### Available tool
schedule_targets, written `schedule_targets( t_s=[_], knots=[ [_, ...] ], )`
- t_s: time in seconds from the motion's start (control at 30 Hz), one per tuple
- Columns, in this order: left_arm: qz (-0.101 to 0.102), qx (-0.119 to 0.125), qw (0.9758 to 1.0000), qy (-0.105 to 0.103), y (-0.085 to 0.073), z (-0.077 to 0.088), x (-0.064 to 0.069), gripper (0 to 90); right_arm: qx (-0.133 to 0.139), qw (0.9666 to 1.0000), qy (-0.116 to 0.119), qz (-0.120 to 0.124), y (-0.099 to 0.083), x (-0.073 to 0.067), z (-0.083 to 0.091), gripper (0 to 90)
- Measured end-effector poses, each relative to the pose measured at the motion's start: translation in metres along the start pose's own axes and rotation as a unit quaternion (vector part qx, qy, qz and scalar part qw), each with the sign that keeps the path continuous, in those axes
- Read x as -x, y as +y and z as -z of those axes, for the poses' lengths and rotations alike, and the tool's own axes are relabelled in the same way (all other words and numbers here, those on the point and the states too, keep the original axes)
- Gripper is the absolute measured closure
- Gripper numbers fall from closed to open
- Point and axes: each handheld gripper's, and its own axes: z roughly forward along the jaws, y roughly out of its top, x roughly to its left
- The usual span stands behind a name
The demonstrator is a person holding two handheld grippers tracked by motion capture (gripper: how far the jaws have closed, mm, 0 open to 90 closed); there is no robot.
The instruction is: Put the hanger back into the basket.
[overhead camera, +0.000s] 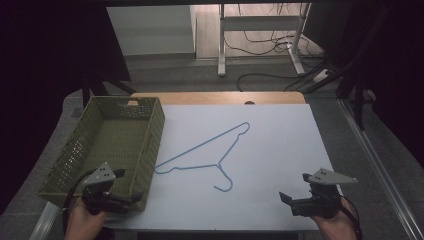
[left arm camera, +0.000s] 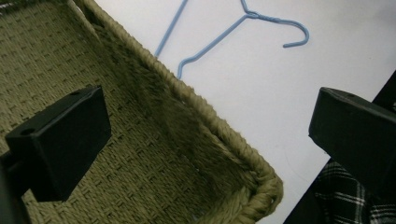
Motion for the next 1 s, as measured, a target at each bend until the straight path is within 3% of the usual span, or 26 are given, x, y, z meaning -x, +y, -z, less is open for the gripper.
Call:
schedule_targets(
  t_s=[0.43, 0.77, 1.0],
  knots=[
    [0.009, 0.004, 0.9998, -0.017, 0.002, -0.001, -0.001, 0.0, -0.008, 1.0, 0.002, 0.002, 0.001, -0.002, -0.002, 0.0],
    [-0.012, 0.002, 0.9999, -0.003, 0.001, -0.001, 0.0, 0.0, -0.012, 0.9999, 0.004, -0.005, 0.002, -0.004, -0.006, 0.0],
    [-0.001, 0.009, 0.9998, -0.018, 0.003, -0.001, -0.001, 0.0, -0.016, 0.9998, 0.011, -0.008, 0.007, -0.008, -0.011, 0.0]
  ],
)
